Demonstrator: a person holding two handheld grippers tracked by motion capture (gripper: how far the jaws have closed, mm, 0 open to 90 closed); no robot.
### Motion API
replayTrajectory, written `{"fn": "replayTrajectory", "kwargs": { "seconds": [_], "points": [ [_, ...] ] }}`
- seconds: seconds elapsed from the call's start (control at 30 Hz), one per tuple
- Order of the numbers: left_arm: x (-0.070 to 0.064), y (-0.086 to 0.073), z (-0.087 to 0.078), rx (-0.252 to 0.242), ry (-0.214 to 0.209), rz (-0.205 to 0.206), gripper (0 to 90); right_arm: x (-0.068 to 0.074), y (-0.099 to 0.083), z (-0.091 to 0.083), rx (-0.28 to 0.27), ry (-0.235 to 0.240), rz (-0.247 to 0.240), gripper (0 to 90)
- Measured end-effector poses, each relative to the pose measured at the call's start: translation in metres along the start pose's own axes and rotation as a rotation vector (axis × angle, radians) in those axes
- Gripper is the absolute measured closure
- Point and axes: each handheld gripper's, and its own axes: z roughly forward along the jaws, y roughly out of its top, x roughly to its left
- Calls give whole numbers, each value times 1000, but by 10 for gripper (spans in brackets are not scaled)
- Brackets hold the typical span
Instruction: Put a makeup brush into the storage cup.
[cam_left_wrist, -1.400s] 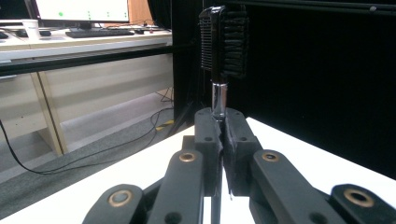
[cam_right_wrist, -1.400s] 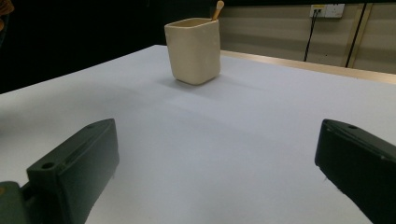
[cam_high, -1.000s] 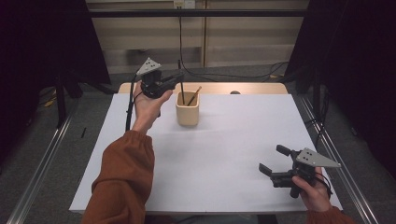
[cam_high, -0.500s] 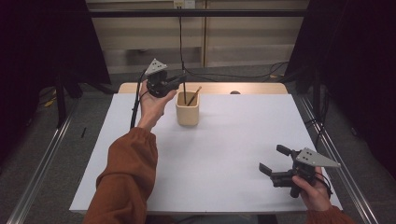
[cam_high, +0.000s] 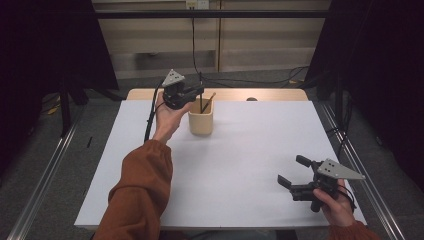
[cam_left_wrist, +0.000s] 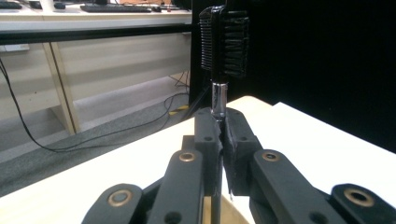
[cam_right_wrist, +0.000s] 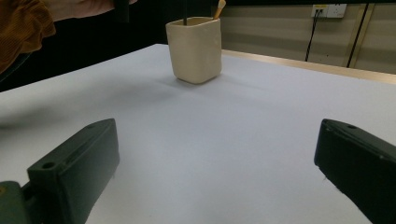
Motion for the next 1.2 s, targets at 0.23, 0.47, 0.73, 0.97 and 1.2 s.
{"fn": "replayTrajectory", "kwargs": {
  "seconds": [0.23, 0.47, 0.73, 0.97, 1.2],
  "points": [
    [6, -7, -1, 19, 13, -2, 856, 0, 0, 0, -2, 3, 1, 0],
    [6, -14, -1, 29, 19, 1, 854, 0, 0, 0, 1, 3, 1, 0],
    [12, -24, -1, 38, 25, -13, 853, 0, 0, 1, 2, 3, 3, 0],
    [12, -28, 0, 39, 30, -19, 748, -1, 0, 0, -3, 6, 4, 0],
    [12, -30, 3, 42, 77, -34, 376, -1, 0, 0, -4, 6, 6, 0]
  ]
}}
